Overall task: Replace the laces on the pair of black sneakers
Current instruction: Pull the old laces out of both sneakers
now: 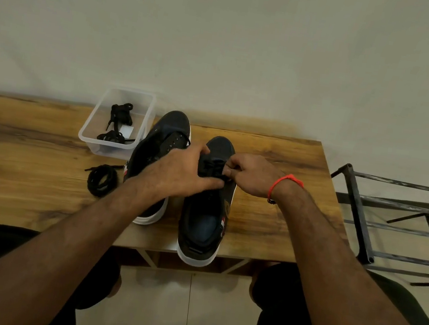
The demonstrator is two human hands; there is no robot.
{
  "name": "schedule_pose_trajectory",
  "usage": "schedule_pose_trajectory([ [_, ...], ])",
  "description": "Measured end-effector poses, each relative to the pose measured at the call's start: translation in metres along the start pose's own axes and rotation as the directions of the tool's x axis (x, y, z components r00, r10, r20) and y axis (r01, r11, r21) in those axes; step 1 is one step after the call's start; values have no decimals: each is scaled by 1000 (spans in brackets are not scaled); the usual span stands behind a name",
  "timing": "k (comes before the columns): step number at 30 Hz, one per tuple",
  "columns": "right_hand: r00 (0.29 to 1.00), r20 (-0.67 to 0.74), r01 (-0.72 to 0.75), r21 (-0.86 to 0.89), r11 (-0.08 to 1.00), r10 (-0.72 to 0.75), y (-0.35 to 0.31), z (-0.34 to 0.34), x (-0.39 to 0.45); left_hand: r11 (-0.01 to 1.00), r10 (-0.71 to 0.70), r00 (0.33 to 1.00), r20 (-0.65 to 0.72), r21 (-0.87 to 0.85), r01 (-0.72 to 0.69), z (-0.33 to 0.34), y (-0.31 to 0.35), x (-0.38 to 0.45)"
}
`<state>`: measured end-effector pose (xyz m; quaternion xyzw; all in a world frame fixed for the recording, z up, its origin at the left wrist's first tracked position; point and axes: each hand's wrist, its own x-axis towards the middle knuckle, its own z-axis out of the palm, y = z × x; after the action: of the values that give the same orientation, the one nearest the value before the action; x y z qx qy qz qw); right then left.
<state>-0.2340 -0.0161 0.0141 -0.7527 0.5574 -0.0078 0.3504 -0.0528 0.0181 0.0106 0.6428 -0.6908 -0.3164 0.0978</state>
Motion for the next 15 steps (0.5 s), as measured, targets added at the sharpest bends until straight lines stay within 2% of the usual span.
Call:
schedule_pose_trajectory([
  [3,999,-5,-33,-16,999,33,2,-4,-1,996,-38,994,99,-73,45,0,3,-4],
  [9,975,-127,-199,-154,968,180,20,-11,0,967,-101,988,117,-223,125,-11,3,-7],
  [12,976,-214,-35,-24,999,29,13,-8,0,958,-94,989,118,-259,122,-10,3,-6],
  [13,972,-229,51,-27,998,-56,7,-8,0,956,-95,988,120,-267,124,-10,3,-6],
  [15,958,-198,181,-142,973,-207,-2,-3,1,948,-101,988,121,-290,132,-11,2,-6],
])
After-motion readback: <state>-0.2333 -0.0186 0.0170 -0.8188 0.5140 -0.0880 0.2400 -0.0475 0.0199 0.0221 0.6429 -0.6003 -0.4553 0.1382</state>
